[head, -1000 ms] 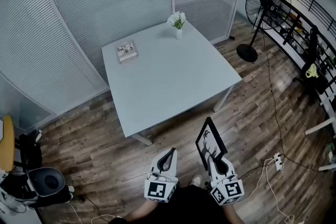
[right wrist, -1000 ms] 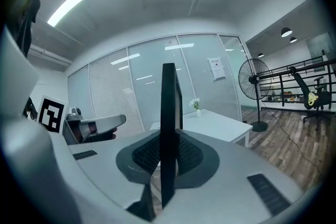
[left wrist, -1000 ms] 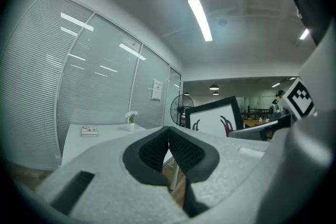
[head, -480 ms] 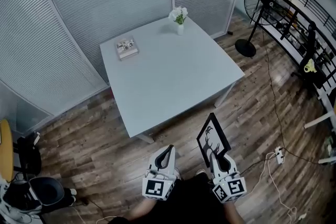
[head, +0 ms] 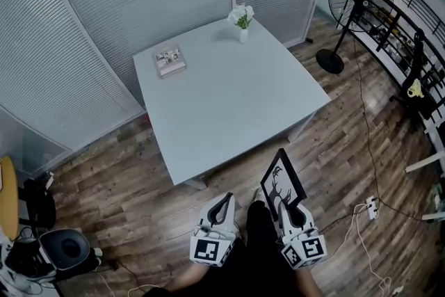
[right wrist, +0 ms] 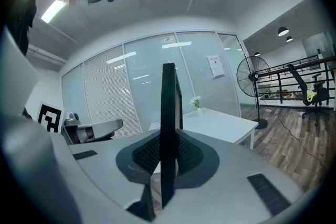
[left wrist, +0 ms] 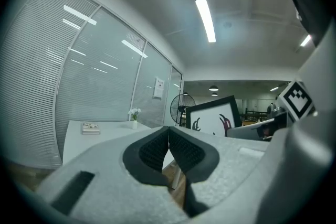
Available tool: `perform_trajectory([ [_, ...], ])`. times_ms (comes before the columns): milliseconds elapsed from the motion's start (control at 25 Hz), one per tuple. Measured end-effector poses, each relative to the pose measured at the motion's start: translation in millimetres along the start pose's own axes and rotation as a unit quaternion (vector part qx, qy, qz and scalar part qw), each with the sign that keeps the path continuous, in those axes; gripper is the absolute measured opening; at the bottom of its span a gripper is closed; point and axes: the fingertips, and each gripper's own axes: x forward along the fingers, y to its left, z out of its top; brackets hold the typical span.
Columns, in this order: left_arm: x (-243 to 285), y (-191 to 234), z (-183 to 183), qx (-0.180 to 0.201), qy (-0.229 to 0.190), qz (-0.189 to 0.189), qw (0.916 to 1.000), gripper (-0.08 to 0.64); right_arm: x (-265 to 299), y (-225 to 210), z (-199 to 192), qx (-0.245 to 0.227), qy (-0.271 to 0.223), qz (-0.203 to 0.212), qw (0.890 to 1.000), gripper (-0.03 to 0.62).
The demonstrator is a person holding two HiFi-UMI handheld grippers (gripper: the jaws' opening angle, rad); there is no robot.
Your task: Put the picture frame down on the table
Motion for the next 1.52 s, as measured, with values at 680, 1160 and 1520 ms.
perform_trajectory([
  [680, 158.2, 36.2, 36.1, 0.007, -0.019, 0.028, 0.9994, 0.015, 133.1, -93.8, 57.6, 0.01, -0.005, 0.045, 0.999, 0.051],
  [1160, 274.0, 26.0, 65.4, 0.019, -0.026, 0.054, 0.998, 0.015, 206.6, -187.3, 97.8, 0.017, 0.001, 0.08, 0.997, 0.052],
  [1520, 305.5, 41.1, 67.4, 0.028, -0.018, 0.079, 0.9963, 0.015, 243.6, -212.7, 102.3, 0.024, 0.007, 0.092, 0.995, 0.052],
])
